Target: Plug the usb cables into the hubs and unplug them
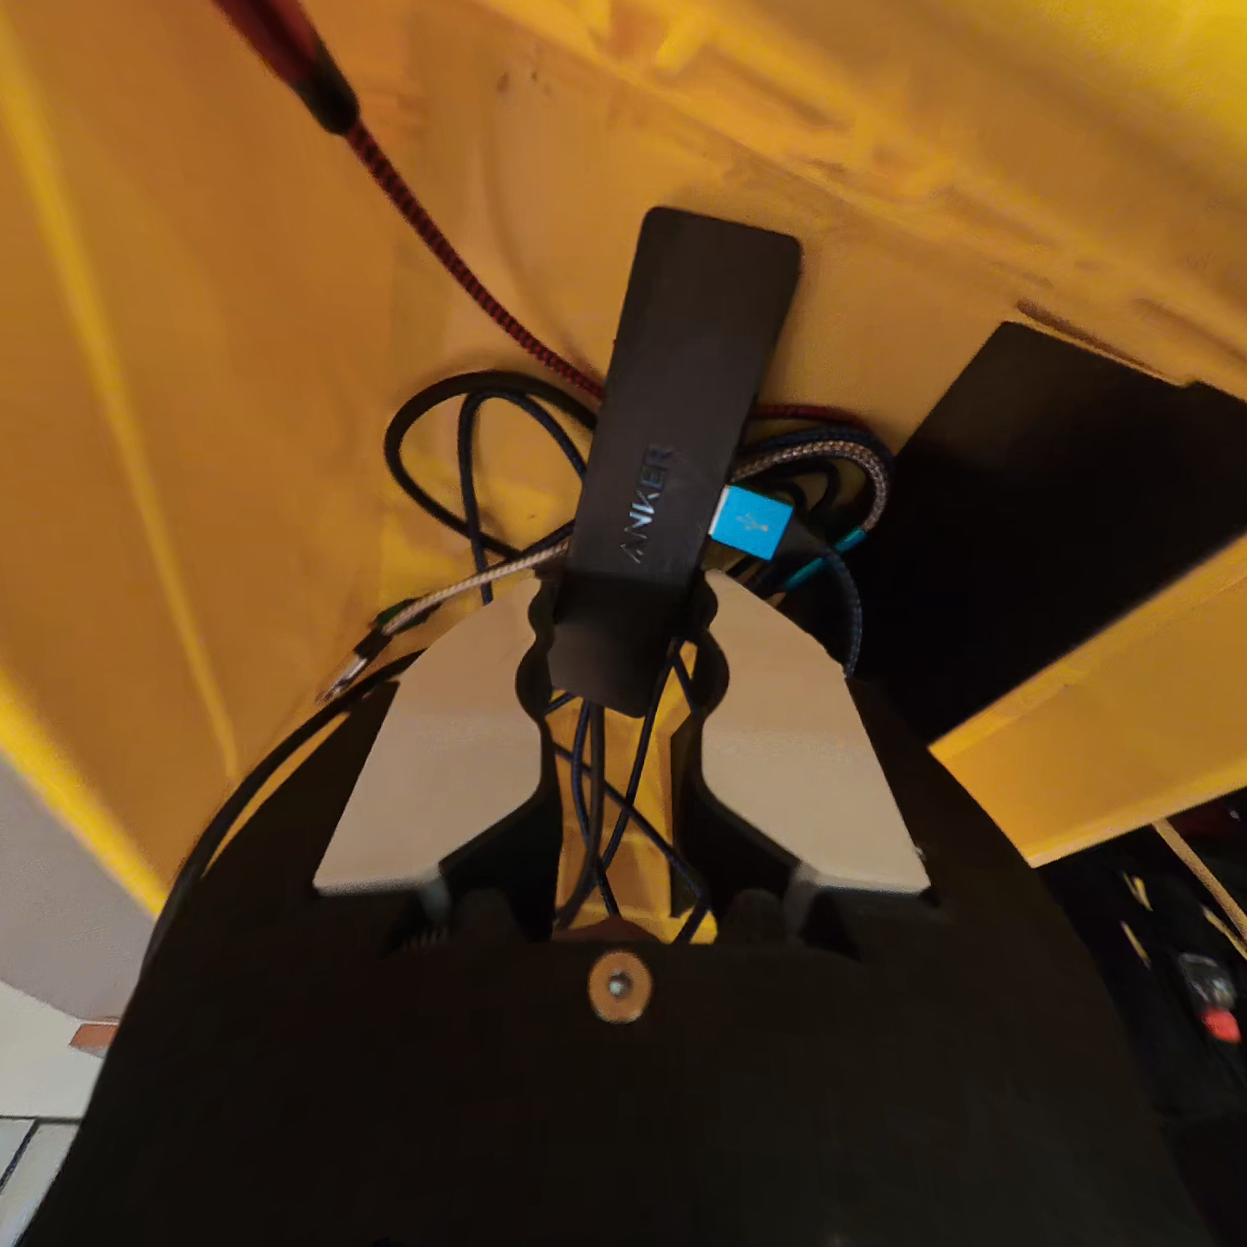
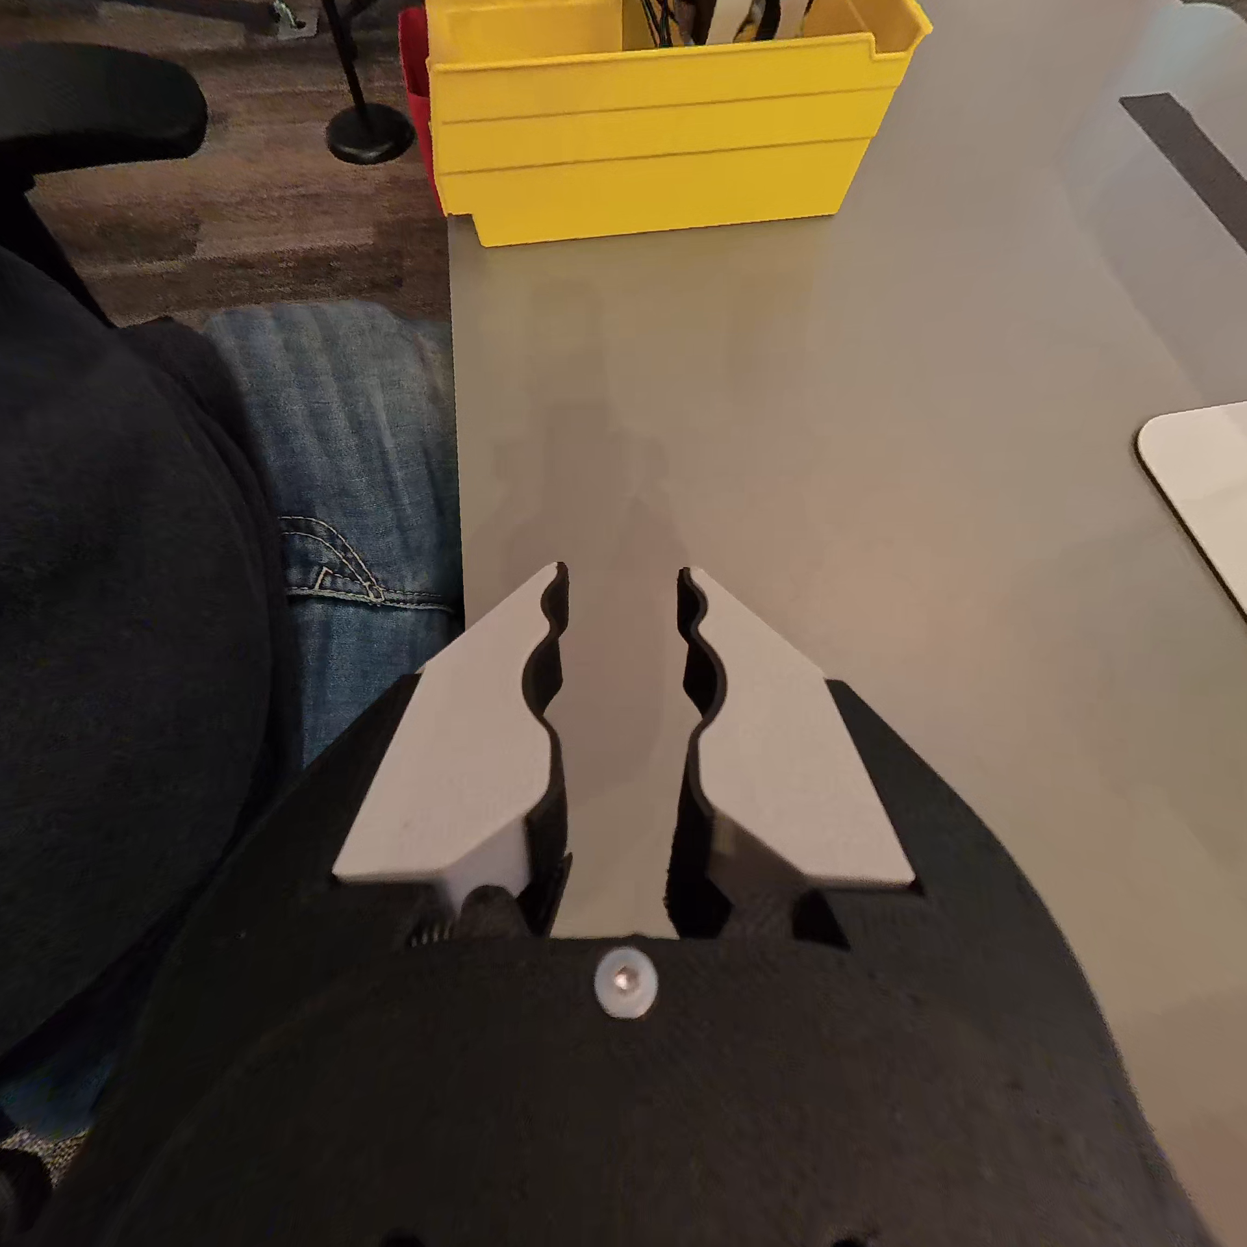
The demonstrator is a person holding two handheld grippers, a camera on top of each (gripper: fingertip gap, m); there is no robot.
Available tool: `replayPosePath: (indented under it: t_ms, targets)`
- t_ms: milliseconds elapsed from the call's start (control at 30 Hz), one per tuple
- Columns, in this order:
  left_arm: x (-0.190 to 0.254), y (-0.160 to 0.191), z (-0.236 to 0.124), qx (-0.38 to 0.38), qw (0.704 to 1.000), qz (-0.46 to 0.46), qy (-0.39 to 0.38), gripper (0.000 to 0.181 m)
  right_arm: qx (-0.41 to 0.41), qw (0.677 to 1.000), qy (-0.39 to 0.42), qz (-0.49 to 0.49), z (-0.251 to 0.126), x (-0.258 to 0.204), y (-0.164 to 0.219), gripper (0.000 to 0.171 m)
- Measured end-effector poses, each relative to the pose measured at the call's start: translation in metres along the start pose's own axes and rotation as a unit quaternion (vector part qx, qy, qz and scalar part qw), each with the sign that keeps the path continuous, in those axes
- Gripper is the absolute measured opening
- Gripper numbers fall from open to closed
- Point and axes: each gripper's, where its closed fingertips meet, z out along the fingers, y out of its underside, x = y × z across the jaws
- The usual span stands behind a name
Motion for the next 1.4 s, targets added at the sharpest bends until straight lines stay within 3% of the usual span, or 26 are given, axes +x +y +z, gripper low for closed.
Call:
replayPosePath:
  t_ms: [100,233,533,733,833,1067,1233,1333,1400]
  targets:
    - [-0.008,0.006,-0.03,0.039,0.997,-0.021,-0.062,0.037,-0.004,1.0,-0.002,0.005,0.002,0.002,0.004,0.03]
    - [-0.018,0.015,-0.097,0.113,0.98,-0.063,-0.15,0.036,0.0,1.0,-0.008,0.006,0.004,0.003,0.003,0.03]
    - [-0.05,0.037,-0.313,0.244,0.883,-0.16,-0.368,0.036,0.01,1.0,-0.023,0.001,0.008,-0.006,-0.008,0.031]
    - [-0.047,0.03,-0.46,0.277,0.82,-0.167,-0.472,0.036,0.013,1.0,-0.025,-0.003,0.009,-0.01,-0.013,0.033]
    - [-0.032,0.012,-0.515,0.304,0.797,-0.152,-0.5,0.036,0.023,0.999,-0.022,-0.002,0.005,-0.01,-0.016,0.033]
    - [0.016,-0.07,-0.572,0.377,0.767,-0.099,-0.51,0.036,0.044,0.999,-0.012,0.005,-0.007,-0.006,-0.022,0.035]
    - [0.047,-0.146,-0.591,0.42,0.774,-0.037,-0.472,0.036,0.05,0.998,0.0,0.027,-0.008,0.001,-0.023,0.047]
    - [0.061,-0.2,-0.569,0.432,0.802,-0.002,-0.413,0.036,0.068,0.996,0.016,0.047,-0.015,0.01,-0.026,0.05]
    - [0.068,-0.233,-0.534,0.426,0.825,0.016,-0.371,0.036,0.083,0.995,0.027,0.056,-0.023,0.017,-0.027,0.05]
